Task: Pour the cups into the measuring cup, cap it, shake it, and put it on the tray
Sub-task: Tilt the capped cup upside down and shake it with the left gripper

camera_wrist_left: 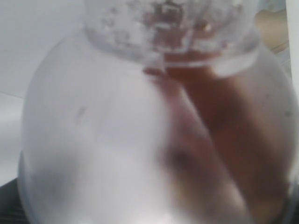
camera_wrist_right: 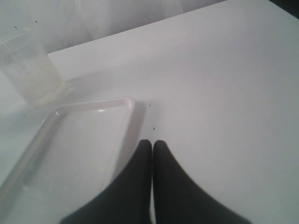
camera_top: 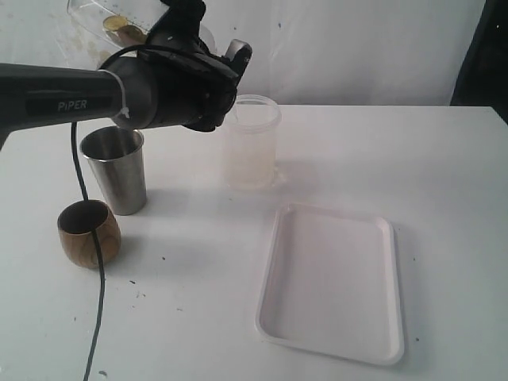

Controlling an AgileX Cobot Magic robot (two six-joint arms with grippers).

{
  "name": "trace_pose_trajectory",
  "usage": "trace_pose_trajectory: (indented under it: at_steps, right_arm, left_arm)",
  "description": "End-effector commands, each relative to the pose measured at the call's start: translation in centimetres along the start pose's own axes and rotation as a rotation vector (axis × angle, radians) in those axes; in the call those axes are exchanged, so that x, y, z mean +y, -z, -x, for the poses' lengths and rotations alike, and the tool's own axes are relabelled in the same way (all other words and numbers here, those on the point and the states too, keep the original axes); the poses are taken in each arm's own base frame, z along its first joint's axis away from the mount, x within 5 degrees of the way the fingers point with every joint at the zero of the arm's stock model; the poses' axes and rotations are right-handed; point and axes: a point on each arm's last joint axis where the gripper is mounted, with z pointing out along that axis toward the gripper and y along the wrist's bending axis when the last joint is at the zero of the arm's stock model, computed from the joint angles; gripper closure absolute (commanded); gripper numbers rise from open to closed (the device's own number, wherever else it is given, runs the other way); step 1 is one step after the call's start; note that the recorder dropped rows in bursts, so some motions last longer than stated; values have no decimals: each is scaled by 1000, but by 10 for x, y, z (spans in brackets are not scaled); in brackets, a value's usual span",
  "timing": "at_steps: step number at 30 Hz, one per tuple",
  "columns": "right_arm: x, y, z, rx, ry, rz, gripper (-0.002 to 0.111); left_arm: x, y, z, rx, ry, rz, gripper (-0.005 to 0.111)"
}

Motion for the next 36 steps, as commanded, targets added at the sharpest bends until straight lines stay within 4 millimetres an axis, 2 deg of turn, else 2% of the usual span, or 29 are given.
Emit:
trace_pose_trajectory:
  at_steps: [1, 4, 28, 36]
  right_arm:
    - [0, 0, 0, -2, 4, 3, 108]
    - [0, 0, 0, -2, 4, 3, 108]
    - [0, 0, 0, -2, 4, 3, 108]
    - [0, 0, 0, -2, 4, 3, 108]
  left_arm:
    - [13, 2, -10, 48, -108, 53, 107]
    - [13, 2, -10, 49, -161, 52, 107]
    - [14, 3, -7, 17, -159, 60, 107]
    - [27, 10, -3, -9, -123, 91, 107]
